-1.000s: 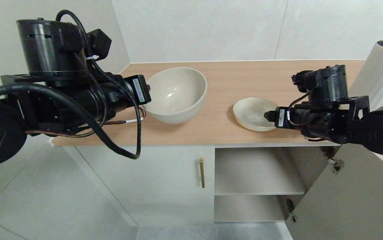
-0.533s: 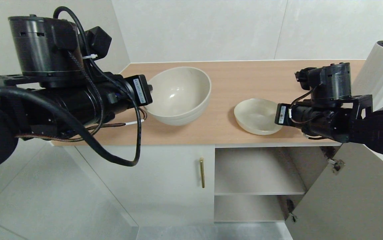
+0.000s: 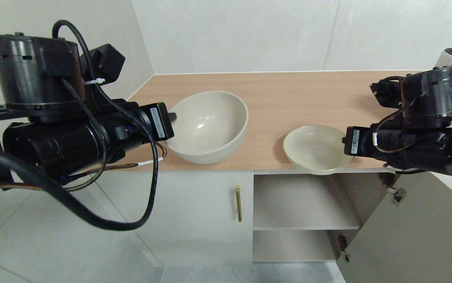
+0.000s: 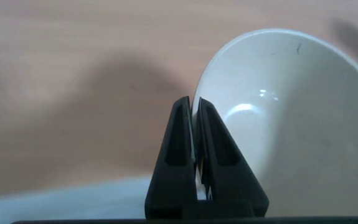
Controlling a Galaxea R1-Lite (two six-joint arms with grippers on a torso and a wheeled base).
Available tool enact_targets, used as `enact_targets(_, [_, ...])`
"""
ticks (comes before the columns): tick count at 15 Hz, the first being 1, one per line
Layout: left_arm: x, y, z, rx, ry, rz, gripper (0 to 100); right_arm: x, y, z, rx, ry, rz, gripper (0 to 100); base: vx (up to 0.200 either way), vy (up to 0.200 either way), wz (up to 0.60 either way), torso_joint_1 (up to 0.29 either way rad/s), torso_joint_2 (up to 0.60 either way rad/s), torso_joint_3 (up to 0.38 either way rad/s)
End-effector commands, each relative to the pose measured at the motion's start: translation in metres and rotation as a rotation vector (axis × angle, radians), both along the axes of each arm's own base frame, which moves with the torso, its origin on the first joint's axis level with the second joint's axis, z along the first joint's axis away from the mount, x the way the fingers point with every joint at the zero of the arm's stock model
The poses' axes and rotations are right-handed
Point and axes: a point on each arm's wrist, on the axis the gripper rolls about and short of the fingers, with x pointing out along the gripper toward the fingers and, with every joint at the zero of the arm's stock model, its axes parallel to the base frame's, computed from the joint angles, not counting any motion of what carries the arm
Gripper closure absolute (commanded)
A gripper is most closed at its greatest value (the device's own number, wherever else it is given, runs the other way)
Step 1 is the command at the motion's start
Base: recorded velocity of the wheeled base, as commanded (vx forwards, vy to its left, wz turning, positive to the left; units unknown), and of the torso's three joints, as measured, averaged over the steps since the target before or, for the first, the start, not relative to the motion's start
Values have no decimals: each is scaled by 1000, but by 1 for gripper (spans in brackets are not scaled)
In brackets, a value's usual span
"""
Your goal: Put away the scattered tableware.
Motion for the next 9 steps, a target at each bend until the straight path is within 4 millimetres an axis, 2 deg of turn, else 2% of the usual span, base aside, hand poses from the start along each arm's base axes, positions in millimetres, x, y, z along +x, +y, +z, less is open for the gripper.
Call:
enact_targets(1, [-14,3,-5,2,14,-16,100,-31,-12,6,8,27,52,100,0,0,0,0,0,0])
enact_targets(3, [-14,0,-11,14,35,-28,100,-51,-20,-1,45,58,116,100,0,0,0,0,0,0])
enact_targets(5, [-11,-8,-19,24,73,-43,100,-53,-21,-1,46,61,125,100,0,0,0,0,0,0])
enact_targets(9, [-8,-11,-24,31,90,-47,100,-52,-23,-5,41,73,124,100,-200,0,0,5,4,2])
